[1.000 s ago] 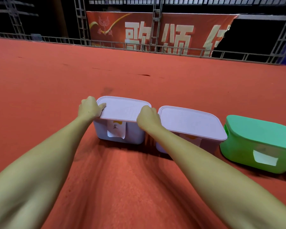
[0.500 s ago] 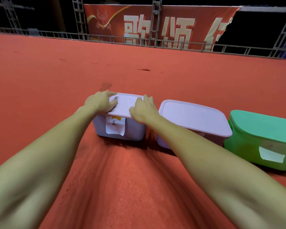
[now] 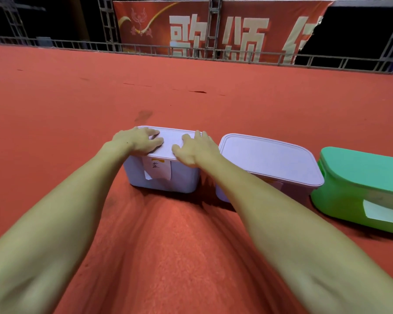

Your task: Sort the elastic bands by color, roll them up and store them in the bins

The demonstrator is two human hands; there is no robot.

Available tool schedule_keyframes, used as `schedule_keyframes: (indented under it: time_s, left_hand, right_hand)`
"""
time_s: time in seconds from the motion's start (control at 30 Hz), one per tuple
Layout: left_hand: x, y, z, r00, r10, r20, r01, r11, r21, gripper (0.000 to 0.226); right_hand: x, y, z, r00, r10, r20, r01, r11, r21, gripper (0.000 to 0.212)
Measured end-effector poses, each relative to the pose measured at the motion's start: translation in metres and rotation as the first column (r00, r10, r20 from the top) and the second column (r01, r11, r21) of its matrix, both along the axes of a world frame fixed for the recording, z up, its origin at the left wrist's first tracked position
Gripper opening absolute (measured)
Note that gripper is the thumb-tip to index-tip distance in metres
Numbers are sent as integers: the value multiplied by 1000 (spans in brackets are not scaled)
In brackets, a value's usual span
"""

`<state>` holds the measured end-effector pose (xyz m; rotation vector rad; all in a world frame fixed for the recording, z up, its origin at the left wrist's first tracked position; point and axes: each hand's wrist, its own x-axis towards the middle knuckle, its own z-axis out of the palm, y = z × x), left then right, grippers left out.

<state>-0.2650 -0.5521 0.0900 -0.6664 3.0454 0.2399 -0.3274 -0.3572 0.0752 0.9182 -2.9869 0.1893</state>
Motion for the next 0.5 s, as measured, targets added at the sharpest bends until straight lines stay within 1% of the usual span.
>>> schedule_keyframes:
  time_s: [0.07,0.2,0.23,0.33,0.37,0.43,0.5]
  left_hand:
    - [-1,11,-1,1000,23,-16,-23,1000,-19,74]
    - [4,21,-12,987,1,-162,-6,1000,-31,66]
    - [4,20,-15,979,-6,-202,-2,999,-40,63]
    - [13,28,-13,954,76,-290,-95,994,-54,54]
    - [14,30,-13,945,93,-315,-123,990,-75,50]
    - [18,40,-7,939,76,-336,-150,968,-200,48]
    - [24,53,1,944,56,-326,-158,942,-297,46]
  right_hand:
    - [1,1,1,1000,-4,0,4,1000,2,74]
    - [6,2,2,1000,-7,-5,7,1000,6,73]
    - [8,3,2,999,-9,-32,9,1000,-16,70]
    - [21,9,9,991,-21,-132,11,997,-75,54]
    - [26,9,12,984,-16,-176,3,997,-75,48]
    - [37,14,17,959,19,-283,-35,998,-53,39]
    - [43,26,19,932,83,-352,-107,993,-48,34]
